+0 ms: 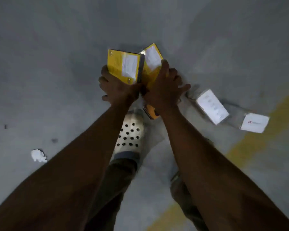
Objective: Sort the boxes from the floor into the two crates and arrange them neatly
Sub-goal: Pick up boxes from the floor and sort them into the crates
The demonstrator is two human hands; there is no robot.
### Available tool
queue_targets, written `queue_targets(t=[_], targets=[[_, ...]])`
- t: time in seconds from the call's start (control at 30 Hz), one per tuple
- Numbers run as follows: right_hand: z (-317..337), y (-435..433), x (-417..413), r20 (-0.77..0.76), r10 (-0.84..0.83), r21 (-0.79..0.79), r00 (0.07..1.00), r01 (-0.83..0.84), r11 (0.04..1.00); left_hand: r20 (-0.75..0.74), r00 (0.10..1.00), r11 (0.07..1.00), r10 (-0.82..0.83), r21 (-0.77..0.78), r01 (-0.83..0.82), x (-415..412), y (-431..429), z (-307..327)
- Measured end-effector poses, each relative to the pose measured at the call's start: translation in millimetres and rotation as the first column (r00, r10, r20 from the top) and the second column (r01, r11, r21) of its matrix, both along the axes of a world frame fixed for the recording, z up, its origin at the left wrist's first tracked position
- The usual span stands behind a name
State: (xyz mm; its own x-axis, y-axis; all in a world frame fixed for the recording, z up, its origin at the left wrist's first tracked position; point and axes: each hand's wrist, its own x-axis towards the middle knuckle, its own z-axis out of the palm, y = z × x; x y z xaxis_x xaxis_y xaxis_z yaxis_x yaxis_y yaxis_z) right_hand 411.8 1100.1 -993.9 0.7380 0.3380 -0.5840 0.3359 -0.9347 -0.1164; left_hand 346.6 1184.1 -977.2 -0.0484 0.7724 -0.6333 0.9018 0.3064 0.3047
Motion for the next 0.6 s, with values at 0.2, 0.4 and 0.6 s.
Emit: queue_targets(t=[0.2, 0.4, 0.6], targets=[[53.0, -1.3, 7.8, 0.111, -0.091, 0.128, 0.99, 0.077, 0.989, 0.089, 0.956, 0.96, 0.278, -0.029, -0.277, -26.1, 9.8, 59.4], [245.1, -41.5, 26.3, -0.307, -0.559, 0.151, 0.77, 0.619, 0.771, 0.28, 0.806, 0.845, 0.521, -0.298, -0.443, -37.6, 12.6, 241.2], [499.0, -101.1, 30.2, -0.606, -0.75, 0.181, 0.263, 0.965, 0.191, 0.364, 0.841, 0.883, 0.401, -0.398, -0.249, -11.1, 5.7, 477.7]])
